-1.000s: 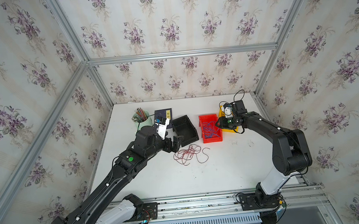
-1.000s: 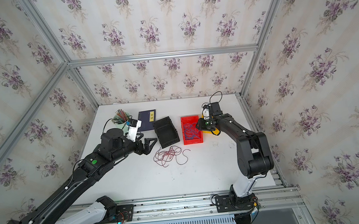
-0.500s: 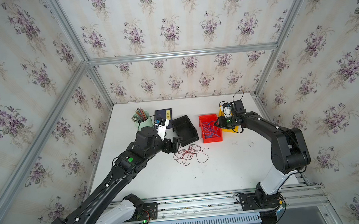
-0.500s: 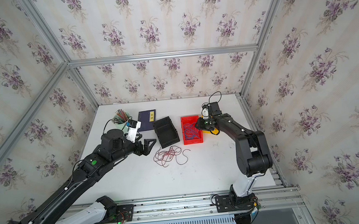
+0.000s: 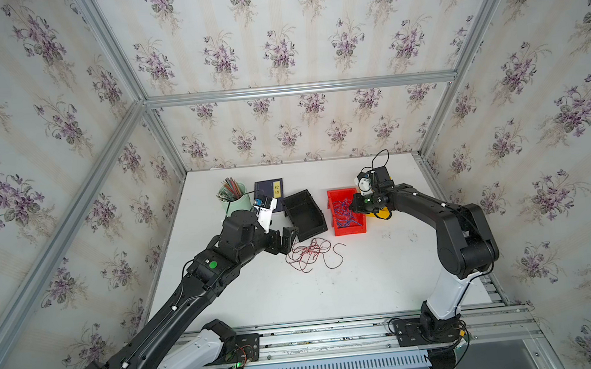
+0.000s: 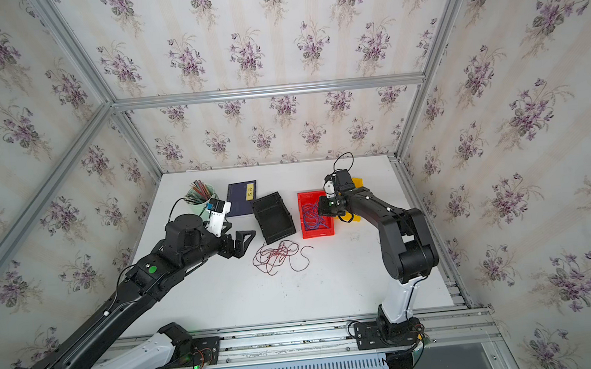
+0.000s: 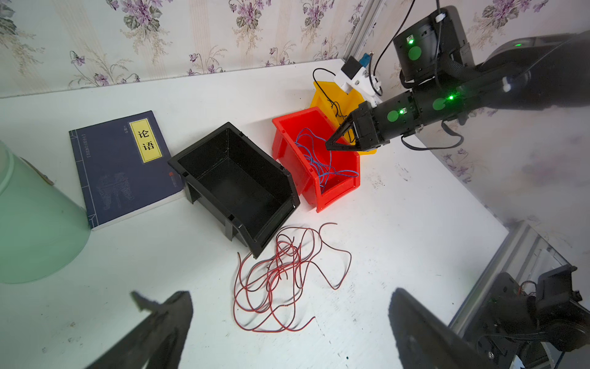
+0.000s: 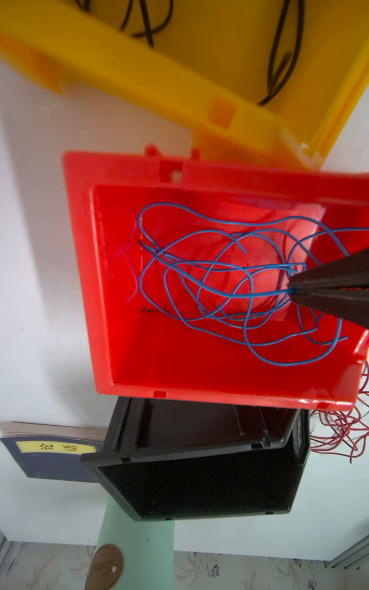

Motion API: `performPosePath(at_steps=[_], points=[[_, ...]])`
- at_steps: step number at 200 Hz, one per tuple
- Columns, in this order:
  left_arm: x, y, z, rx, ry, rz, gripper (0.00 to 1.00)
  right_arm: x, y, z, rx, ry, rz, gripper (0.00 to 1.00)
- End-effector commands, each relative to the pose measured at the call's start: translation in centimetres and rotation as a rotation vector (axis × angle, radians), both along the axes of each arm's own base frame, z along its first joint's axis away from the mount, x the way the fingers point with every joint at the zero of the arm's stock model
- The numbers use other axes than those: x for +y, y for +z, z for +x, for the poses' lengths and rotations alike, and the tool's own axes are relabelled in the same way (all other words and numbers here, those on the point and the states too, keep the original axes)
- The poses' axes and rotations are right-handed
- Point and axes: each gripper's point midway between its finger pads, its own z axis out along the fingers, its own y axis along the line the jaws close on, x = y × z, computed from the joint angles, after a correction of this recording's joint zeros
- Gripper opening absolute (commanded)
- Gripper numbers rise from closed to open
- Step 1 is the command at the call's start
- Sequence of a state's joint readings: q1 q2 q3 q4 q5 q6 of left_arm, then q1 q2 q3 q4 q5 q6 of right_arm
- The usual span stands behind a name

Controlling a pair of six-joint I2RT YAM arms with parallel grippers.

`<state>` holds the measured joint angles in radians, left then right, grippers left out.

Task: Untangle and sort cables by color
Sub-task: Adjust the cable in the bin.

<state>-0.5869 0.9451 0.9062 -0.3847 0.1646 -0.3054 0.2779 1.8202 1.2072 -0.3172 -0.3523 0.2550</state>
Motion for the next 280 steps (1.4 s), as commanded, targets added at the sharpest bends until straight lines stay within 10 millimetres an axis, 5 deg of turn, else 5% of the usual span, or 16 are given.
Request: performPosePath(at_steps=[1, 54, 86, 141, 200, 212, 218, 221, 264, 280], points=[[0.5, 0.0, -0.1, -0.009, 0.012, 0.017, 0.99, 0.6, -1.0, 0.3, -0.006, 0.029, -0.043, 0.06], [1.4, -0.3, -0.4, -0.006, 0.040, 0.022, 0.99, 1.8, -4.6, -0.2, 0.040, 0.086, -0.158, 0.07], [1.9, -0.2, -0.5, -0.008, 0.055, 0.033, 0.99, 2.0, -3.6, -0.1, 0.011, 0.094, -0.183, 0.18], [1.8, 0.3, 0.1, -0.029, 0.076, 0.003, 0.99, 1.7, 1.6, 0.2, -0.075, 0.081, -0.177, 0.41], [1.9, 1.2, 0.5, -0.052, 0.100, -0.021, 0.99, 0.7, 7.5, -0.6, -0.167, 0.063, -0.185, 0.49], [2.4, 1.5, 0.6, -0.054, 0.131, -0.026, 0.99, 0.4, 9.0, -0.8, -0.197, 0.054, -0.187, 0.65], [2.6, 1.6, 0.6, -0.055, 0.148, -0.031, 0.99, 0.2, 9.9, -0.8, -0.219, 0.048, -0.187, 0.96], [2.7, 1.6, 0.6, -0.055, 0.155, -0.032, 0.99, 0.2, 10.3, -0.9, -0.229, 0.046, -0.187, 0.99], [4.0, 1.7, 0.5, -0.055, 0.225, -0.056, 0.99, -0.8, 17.4, -1.5, -0.416, -0.015, -0.137, 1.00], [4.5, 1.7, 0.1, -0.050, 0.244, -0.064, 0.99, -3.2, 19.4, -1.2, -0.453, -0.232, -0.108, 1.00]])
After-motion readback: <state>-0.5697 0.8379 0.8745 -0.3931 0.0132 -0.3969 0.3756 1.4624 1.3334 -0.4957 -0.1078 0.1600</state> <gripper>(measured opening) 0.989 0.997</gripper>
